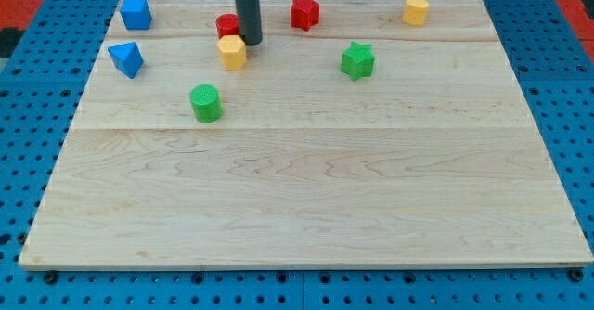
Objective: Keep blue triangle horizontal right to green circle
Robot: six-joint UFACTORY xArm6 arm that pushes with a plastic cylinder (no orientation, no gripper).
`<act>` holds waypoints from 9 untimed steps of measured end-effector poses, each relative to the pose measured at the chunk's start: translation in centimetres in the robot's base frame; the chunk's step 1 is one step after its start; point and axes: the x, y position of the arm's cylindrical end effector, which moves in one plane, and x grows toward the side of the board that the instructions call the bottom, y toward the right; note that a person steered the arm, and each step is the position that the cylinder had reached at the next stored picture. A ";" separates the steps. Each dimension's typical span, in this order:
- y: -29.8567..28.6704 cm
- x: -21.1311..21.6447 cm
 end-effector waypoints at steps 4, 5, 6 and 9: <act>-3.5 5.4; -3.4 5.5; -3.4 5.4; -10.6 6.7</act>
